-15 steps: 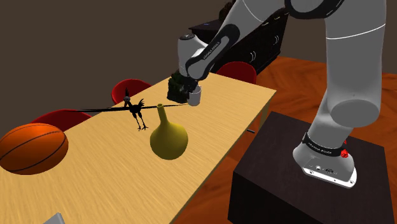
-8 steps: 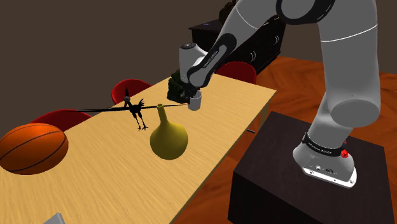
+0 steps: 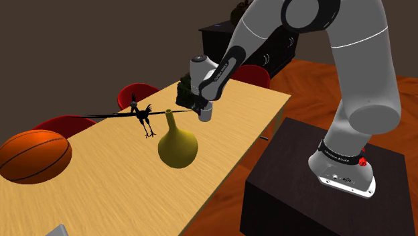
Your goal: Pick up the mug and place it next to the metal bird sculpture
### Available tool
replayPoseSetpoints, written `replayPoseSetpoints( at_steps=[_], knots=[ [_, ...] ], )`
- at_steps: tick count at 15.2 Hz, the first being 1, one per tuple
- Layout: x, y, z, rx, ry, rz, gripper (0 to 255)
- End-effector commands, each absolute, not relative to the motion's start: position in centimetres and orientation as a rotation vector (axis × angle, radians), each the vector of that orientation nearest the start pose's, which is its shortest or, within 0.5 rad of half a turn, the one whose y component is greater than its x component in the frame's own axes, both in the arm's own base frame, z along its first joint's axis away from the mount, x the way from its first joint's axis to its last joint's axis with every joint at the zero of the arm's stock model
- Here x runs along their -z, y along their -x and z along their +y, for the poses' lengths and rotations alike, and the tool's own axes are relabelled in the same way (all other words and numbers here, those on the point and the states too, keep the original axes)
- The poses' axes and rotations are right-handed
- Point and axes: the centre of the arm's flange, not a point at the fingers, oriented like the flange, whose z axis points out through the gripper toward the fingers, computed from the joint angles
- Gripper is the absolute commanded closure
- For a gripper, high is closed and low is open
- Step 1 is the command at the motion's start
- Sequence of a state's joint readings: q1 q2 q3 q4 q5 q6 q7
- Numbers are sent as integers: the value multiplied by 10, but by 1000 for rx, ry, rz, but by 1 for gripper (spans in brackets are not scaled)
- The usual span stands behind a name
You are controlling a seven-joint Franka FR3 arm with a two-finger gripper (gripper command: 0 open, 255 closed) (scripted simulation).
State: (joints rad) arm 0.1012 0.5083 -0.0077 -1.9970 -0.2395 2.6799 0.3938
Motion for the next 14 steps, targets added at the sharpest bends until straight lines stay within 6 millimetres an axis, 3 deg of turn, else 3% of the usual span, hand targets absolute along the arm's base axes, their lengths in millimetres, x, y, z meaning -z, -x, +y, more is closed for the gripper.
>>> replayPoseSetpoints(
  at_steps=[1,9,10,14],
  knots=[
    [-208,-622,65,322,3205,150,255],
    [-208,-622,65,322,3205,150,255],
    [-208,-622,65,322,3205,150,0],
    [-208,-622,65,322,3205,150,0]
  ],
)
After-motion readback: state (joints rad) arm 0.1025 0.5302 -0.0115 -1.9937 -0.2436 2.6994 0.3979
